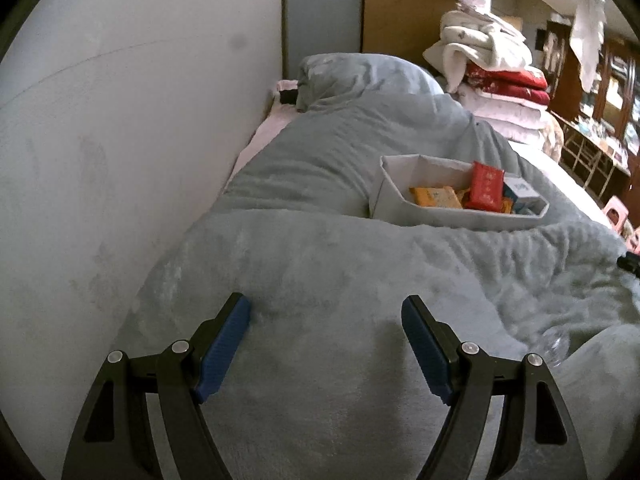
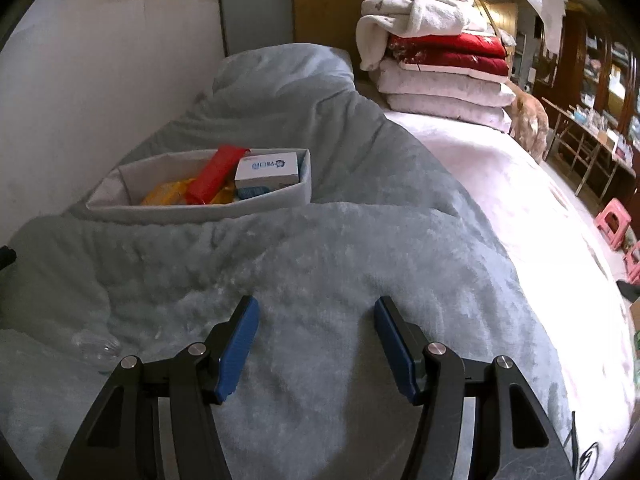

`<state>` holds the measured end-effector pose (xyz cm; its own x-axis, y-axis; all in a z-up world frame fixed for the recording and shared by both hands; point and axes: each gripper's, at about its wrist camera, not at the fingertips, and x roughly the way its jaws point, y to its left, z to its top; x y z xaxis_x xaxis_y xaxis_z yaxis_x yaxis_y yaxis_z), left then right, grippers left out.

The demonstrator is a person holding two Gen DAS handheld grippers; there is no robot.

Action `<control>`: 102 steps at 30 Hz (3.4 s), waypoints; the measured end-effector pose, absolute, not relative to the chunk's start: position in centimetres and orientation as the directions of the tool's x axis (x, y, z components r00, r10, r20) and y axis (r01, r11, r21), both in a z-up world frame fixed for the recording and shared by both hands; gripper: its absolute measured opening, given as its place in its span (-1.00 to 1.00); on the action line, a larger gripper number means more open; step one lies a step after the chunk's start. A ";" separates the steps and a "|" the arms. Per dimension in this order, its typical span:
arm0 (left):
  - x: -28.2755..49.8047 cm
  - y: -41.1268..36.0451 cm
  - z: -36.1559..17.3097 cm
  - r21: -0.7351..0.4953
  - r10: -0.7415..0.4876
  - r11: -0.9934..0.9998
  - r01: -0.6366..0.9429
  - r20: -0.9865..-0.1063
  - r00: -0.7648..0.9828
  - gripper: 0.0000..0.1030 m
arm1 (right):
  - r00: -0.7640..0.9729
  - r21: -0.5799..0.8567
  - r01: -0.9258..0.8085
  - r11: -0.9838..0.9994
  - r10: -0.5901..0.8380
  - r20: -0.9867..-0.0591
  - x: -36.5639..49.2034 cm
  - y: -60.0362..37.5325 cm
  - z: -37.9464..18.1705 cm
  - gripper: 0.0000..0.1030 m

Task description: Organize objects

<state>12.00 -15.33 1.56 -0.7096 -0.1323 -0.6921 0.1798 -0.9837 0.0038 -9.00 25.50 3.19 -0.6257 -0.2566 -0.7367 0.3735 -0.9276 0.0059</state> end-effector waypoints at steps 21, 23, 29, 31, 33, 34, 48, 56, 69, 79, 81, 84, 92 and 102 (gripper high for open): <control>12.4 -13.3 -1.4 0.161 -0.241 -0.970 0.181 -0.579 -0.779 0.96 | -0.703 -0.175 0.359 -0.917 -0.142 -0.697 -9.8 24.4 -0.8 0.94; 12.3 -13.5 -1.3 0.145 -0.227 -0.974 0.176 -0.577 -0.785 0.96 | -0.708 -0.186 0.361 -0.914 -0.139 -0.692 -9.8 24.3 -0.7 0.94; 12.4 -13.5 -1.3 0.137 -0.220 -0.975 0.172 -0.573 -0.789 0.97 | -0.705 -0.172 0.365 -0.915 -0.151 -0.693 -9.9 24.4 -0.8 0.95; 12.4 -13.5 -1.3 0.137 -0.220 -0.975 0.173 -0.572 -0.790 0.97 | -0.704 -0.170 0.365 -0.916 -0.152 -0.694 -9.9 24.4 -0.8 0.95; 12.4 -13.5 -1.3 0.136 -0.221 -0.975 0.174 -0.569 -0.792 0.97 | -0.705 -0.170 0.365 -0.915 -0.152 -0.693 -9.8 24.4 -0.9 0.95; 12.3 -13.5 -1.3 0.136 -0.221 -0.975 0.175 -0.568 -0.793 0.97 | -0.704 -0.170 0.365 -0.915 -0.152 -0.693 -9.8 24.4 -0.8 0.95; 12.7 -13.8 -1.5 0.113 -0.203 -0.979 0.168 -0.547 -0.812 0.97 | -0.706 -0.168 0.369 -0.914 -0.158 -0.691 -9.5 24.5 -0.7 0.95; 12.4 -14.0 -1.6 0.102 -0.198 -0.980 0.170 -0.548 -0.813 0.97 | -0.711 -0.172 0.367 -0.914 -0.156 -0.686 -9.5 24.1 -0.5 0.95; 12.2 -14.2 -1.5 0.100 -0.196 -0.980 0.170 -0.550 -0.812 0.97 | -0.715 -0.163 0.363 -0.917 -0.162 -0.680 -9.3 23.7 -0.7 0.95; 12.1 -14.3 -1.5 0.101 -0.197 -0.980 0.170 -0.552 -0.811 0.97 | -0.714 -0.153 0.361 -0.920 -0.167 -0.680 -9.2 23.8 -0.7 0.95; 12.1 -14.3 -1.5 0.101 -0.196 -0.981 0.168 -0.552 -0.811 0.97 | -0.714 -0.153 0.360 -0.920 -0.167 -0.680 -9.2 23.8 -0.7 0.95; 12.1 -14.3 -1.5 0.104 -0.198 -0.980 0.169 -0.552 -0.810 0.97 | -0.713 -0.154 0.365 -0.918 -0.169 -0.681 -9.2 23.7 -0.8 0.97; 12.0 -14.4 -1.5 0.103 -0.200 -0.980 0.172 -0.551 -0.810 0.97 | -0.716 -0.163 0.362 -0.918 -0.162 -0.679 -8.9 23.7 -0.9 0.97; 12.3 -14.4 -1.5 0.107 -0.202 -0.979 0.171 -0.551 -0.810 0.97 | -0.716 -0.164 0.363 -0.917 -0.162 -0.679 -8.8 23.8 -1.0 0.97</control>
